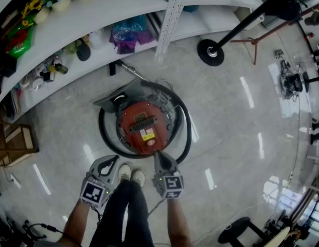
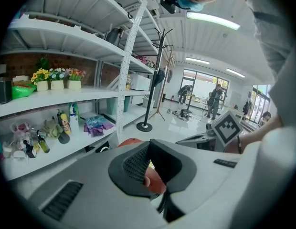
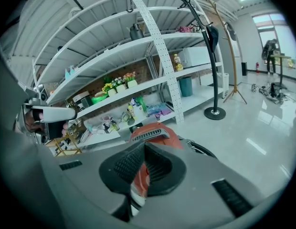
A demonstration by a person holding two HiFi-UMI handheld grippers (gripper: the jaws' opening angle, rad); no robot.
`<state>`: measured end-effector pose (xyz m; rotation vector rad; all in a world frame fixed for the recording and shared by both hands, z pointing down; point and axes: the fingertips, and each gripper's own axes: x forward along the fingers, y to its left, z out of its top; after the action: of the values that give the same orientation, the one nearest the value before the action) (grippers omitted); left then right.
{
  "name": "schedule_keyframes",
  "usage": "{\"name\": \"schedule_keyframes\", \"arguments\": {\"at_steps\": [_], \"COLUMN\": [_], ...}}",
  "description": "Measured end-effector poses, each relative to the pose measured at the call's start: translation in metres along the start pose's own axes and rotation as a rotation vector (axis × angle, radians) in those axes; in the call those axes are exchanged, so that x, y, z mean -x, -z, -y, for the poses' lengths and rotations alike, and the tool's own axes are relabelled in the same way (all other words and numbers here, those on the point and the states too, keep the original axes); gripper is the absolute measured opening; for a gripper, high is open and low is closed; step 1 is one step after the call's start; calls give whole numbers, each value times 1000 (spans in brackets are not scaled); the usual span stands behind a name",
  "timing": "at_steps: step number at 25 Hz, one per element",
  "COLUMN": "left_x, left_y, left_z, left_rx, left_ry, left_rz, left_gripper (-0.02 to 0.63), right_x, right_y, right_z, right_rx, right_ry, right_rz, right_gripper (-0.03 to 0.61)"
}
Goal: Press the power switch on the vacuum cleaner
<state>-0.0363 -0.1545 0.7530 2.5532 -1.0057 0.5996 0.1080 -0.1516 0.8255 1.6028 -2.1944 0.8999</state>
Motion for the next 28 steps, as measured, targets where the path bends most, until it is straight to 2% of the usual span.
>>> {"name": "schedule_keyframes", "arguments": {"at_steps": [12, 28], "left_x": [16, 53], "left_y": [-32, -77], "left_z": [8, 20], "left_rx": [-28, -55], "left_ry": [6, 12], "left_rz": [30, 68], "left_gripper": [6, 6], "right_x": [37, 94], "right_y": [-25, -84], "right_z": [-23, -61], "right_rx": [-6, 27], "right_ry": [2, 8], "right_rz": [27, 97], "right_gripper": [12, 12]}}
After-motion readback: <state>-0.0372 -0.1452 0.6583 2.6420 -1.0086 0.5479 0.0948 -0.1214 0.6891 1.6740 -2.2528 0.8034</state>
